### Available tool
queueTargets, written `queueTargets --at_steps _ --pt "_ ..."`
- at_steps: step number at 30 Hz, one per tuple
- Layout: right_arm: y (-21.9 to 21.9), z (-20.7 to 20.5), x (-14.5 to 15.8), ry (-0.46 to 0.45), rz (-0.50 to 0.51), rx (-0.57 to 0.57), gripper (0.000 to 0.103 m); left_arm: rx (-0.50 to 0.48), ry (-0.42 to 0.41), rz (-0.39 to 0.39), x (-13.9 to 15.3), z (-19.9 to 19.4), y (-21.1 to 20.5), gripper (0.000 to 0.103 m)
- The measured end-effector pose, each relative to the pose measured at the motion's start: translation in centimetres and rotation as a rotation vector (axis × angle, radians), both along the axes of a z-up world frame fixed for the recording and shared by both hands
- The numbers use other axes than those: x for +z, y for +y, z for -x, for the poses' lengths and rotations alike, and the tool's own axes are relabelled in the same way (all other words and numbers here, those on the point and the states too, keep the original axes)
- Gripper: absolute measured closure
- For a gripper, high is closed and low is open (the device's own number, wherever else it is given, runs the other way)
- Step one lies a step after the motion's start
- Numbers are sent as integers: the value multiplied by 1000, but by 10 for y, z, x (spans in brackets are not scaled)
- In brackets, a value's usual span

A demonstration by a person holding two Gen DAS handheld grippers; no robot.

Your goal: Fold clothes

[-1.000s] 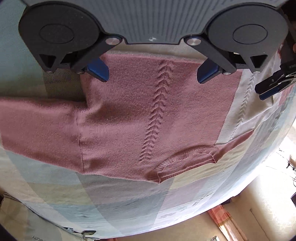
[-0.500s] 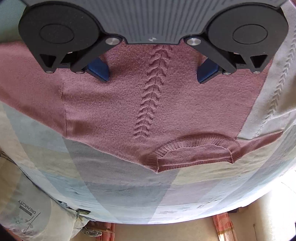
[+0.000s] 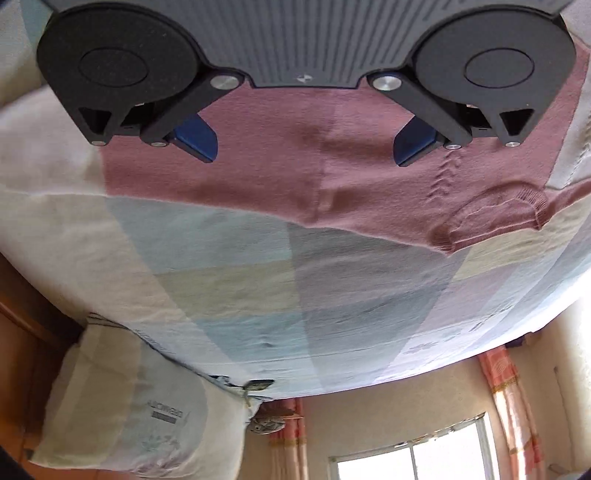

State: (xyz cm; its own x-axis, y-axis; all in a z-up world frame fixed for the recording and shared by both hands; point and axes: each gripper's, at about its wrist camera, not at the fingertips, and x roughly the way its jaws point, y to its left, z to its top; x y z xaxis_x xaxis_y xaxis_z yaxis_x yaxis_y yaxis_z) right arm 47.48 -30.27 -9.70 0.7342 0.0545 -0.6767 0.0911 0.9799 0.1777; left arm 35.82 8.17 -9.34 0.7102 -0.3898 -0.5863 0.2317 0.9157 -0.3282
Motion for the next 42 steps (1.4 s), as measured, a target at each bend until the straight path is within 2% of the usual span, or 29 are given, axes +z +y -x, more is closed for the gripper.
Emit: queueTargets --at_steps 3,5,8,11,14,17,21,23,25,28,30,33,37,42 --pt "-83 9 -15 -22 -82 -213 0 -41 14 -3 -7 -1 -15 1" --pt "-122 23 -28 -14 -103 -311 0 -56 32 -24 -14 -2 -24 1" --pt "-148 51 -34 -73 -151 -295 0 -57 33 -68 -19 -2 -30 1" --pt "-149 54 -25 -56 -143 -333 0 -62 29 -76 -17 0 -32 1" --pt "-132 40 -15 -58 -129 -295 0 -57 32 -77 -17 0 -30 1" --pt "-100 20 -10 -48 -73 -206 0 -49 37 -81 -17 -1 -29 1" --pt "-65 4 -16 86 70 -229 0 -42 34 -129 -13 2 -31 1" --pt "-46 17 -6 56 27 -200 0 -36 18 -149 -8 5 -30 1" --pt "-15 33 11 20 -11 -79 0 -30 12 -136 -4 6 -26 1" --pt "46 56 31 -15 -5 173 0 -12 5 -123 1 8 -21 1" --pt "86 70 32 -16 3 335 0 -4 7 -124 2 8 -18 1" --pt "134 89 13 32 42 472 0 7 10 -128 2 7 -17 1" --pt "147 117 -25 131 104 452 0 2 14 -138 0 6 -18 1" --pt "133 155 -23 73 131 369 0 11 3 -149 0 7 -19 1"
